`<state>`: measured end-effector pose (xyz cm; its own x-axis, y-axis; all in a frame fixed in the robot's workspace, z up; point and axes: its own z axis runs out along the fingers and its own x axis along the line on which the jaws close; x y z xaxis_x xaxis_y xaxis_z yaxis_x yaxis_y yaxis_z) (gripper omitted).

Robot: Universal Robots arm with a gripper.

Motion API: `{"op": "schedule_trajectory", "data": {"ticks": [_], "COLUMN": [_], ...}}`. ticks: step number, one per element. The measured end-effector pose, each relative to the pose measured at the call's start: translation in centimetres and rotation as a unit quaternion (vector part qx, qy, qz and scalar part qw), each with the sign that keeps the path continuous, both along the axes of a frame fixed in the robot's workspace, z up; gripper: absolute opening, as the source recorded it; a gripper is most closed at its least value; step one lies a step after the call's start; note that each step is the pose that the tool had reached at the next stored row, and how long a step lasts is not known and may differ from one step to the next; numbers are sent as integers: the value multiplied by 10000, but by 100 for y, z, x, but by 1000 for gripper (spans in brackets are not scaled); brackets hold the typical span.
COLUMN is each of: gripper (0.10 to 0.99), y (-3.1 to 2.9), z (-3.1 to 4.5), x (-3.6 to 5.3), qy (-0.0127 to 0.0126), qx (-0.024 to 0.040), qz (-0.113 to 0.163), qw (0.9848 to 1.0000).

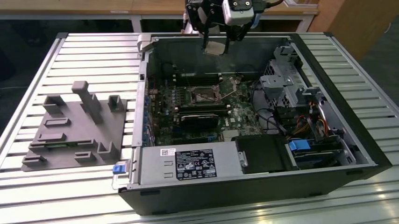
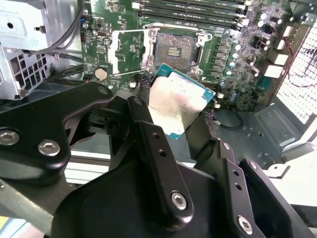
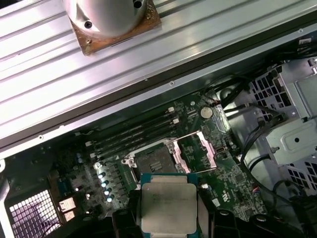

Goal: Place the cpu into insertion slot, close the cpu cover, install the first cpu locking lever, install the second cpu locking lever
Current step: 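Place the cpu into insertion slot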

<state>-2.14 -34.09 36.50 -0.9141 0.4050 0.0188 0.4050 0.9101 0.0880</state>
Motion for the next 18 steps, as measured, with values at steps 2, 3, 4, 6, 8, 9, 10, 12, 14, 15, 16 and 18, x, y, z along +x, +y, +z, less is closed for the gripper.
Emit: {"op": "schedule_trajectory", "data": {"ticks": [2, 3, 4, 6, 8, 9, 10, 12, 14, 15, 16, 18], "gripper": [537, 537, 537, 537, 537, 537, 537, 537, 537, 537, 537, 537], "y": [0, 0, 0, 0, 0, 0, 0, 0, 0, 0, 0, 0], "z": [-1, -2, -2, -3, -5, -6, -6, -7, -9, -9, -10, -11], "x": [0, 0, 0, 0, 0, 0, 0, 0, 0, 0, 0, 0], "qy": [0, 0, 0, 0, 0, 0, 1, 0, 0, 0, 0, 0], "qx": [-1, -1, -2, -2, -2, -2, -2, -2, -2, -2, -2, -2], "qz": [-57, -86, -115, -172, -227, -253, -278, -331, -386, -413, -440, -491], "qw": [10000, 10000, 9999, 9999, 9997, 9997, 9996, 9995, 9993, 9991, 9990, 9988]}}
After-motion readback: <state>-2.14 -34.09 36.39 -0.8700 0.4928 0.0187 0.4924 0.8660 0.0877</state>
